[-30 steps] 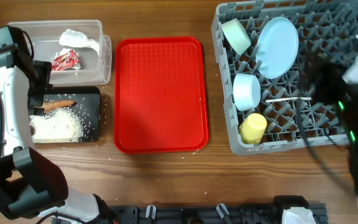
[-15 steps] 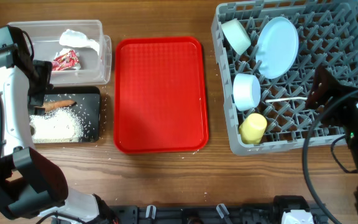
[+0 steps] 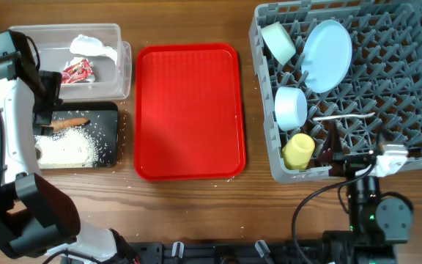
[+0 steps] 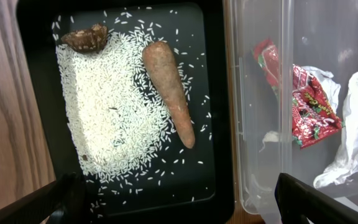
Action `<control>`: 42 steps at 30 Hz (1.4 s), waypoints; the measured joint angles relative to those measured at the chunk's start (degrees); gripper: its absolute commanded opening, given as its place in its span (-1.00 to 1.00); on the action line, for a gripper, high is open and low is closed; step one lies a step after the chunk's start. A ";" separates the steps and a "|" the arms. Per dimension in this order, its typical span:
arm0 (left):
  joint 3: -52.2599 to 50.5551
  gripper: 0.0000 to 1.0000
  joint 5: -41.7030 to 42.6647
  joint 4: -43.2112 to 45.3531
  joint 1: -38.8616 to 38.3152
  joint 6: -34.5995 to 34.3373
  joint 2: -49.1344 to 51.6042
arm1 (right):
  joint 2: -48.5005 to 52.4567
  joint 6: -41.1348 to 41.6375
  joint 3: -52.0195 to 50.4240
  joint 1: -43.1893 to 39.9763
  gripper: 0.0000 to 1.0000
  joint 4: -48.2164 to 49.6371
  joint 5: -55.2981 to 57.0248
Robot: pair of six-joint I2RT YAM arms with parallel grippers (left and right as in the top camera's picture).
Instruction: Sort waste into correct bins and load items into the dishwasher rack
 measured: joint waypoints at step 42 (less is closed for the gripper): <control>0.00 1.00 -0.35 0.00 -2.40 0.00 -1.33 | -6.14 -3.50 -14.93 0.00 0.99 6.43 -11.78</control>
